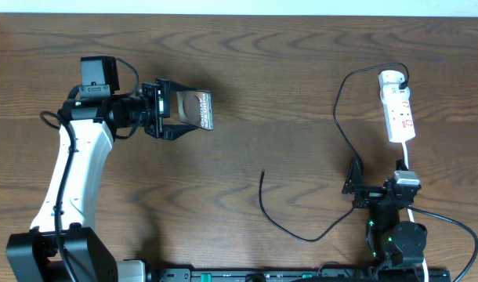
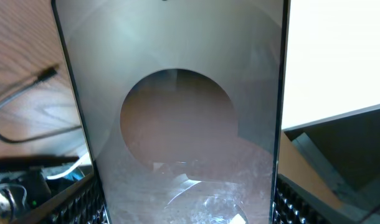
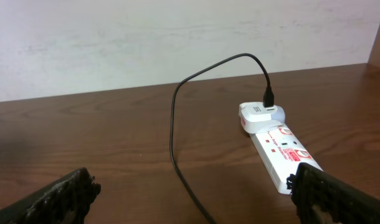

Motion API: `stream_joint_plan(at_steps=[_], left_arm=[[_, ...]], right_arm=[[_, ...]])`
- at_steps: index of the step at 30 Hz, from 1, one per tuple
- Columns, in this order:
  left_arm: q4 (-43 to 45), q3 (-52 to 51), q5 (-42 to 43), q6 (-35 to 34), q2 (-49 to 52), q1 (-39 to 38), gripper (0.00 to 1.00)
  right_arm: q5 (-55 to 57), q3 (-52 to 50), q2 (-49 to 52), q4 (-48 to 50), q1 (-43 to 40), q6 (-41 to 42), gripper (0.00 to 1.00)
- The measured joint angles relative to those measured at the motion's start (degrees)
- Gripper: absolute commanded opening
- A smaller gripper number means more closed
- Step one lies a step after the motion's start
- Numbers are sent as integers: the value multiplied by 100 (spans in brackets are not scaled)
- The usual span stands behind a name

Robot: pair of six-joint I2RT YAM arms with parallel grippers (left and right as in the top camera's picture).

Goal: Plug charger to phone and switch on socket
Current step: 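Lift the phone with the left gripper and tilt it upright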

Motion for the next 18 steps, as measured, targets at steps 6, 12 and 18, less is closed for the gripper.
stream_joint_plan(at_steps=[6, 12, 18], left_arm=[[0, 2, 278, -221, 0, 0, 7], [2, 2, 374, -328, 0, 0, 7], [2, 0, -17, -37, 0, 0, 7]], right_arm=[[0, 0, -2, 0, 0, 0, 99], [0, 0, 0, 0, 0, 0, 99], [0, 0, -2, 0, 0, 0, 99]])
